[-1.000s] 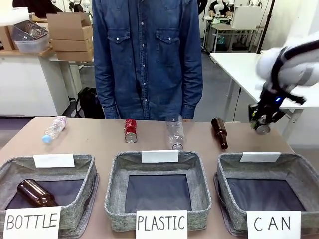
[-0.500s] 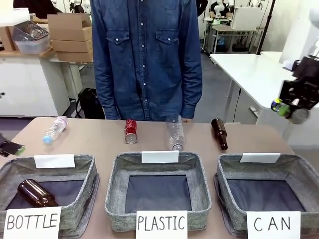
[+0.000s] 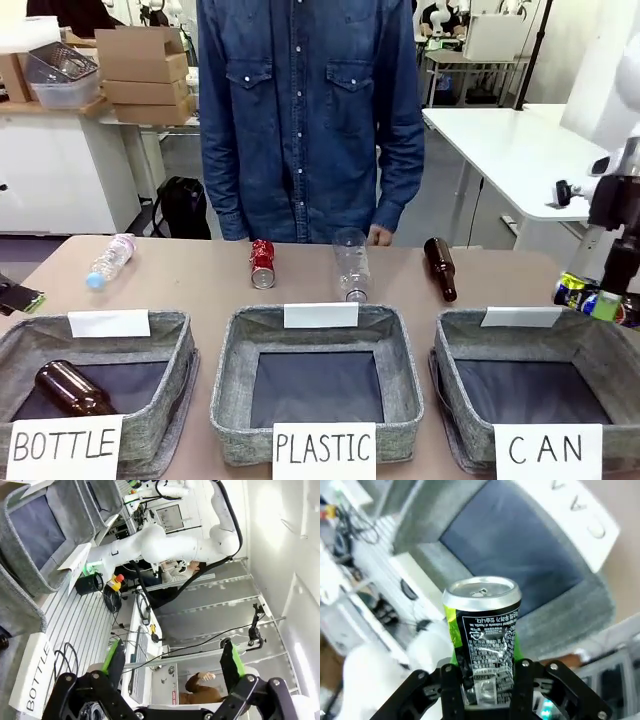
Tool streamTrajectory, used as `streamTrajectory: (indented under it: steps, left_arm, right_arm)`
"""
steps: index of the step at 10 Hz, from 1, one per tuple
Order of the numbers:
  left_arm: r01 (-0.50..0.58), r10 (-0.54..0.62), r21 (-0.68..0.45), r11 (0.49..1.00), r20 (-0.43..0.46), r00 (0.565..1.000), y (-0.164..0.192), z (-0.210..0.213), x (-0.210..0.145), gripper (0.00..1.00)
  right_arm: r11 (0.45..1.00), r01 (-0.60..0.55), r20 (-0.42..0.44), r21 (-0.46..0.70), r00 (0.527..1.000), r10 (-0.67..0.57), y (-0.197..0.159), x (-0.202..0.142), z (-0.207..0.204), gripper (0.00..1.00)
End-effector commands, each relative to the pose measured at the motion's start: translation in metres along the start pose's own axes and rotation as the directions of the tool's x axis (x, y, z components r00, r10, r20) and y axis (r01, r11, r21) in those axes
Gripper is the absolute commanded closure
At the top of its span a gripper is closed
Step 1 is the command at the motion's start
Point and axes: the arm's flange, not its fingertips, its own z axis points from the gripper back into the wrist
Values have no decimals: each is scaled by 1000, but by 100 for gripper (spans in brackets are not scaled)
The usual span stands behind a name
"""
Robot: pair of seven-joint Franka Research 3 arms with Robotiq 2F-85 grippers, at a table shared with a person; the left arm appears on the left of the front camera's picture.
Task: Sort the can waste into the basket.
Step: Pick up the can waste from the table and place it in the right Fabric basket.
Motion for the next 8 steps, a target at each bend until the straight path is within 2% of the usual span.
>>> streamTrajectory:
  steps: [1,2,3,7,8]
  left_arm:
    - [3,-3,-9,1000,6,1000,-3,-1,-1,0]
    - [3,-3,-9,1000,6,1000,-3,-1,-1,0]
    - [3,-3,-9,1000,6,1000,-3,-1,-1,0]
    - [3,-3,-9,1000,6,1000,-3,-1,-1,0]
    - [3,-3,-9,1000,6,1000,-3,-1,-1,0]
  right_arm:
    - [794,-600,80,-98,791,607,2,-10,-10,100]
    - [708,-699,84,-100,704,706,5,-10,-13,100]
    - [687,-721,86,-96,681,727,5,-8,-15,100]
    - [710,-689,57,-143,711,701,11,-6,-20,100]
    - [709,-686,58,-164,711,701,11,-5,-21,1]
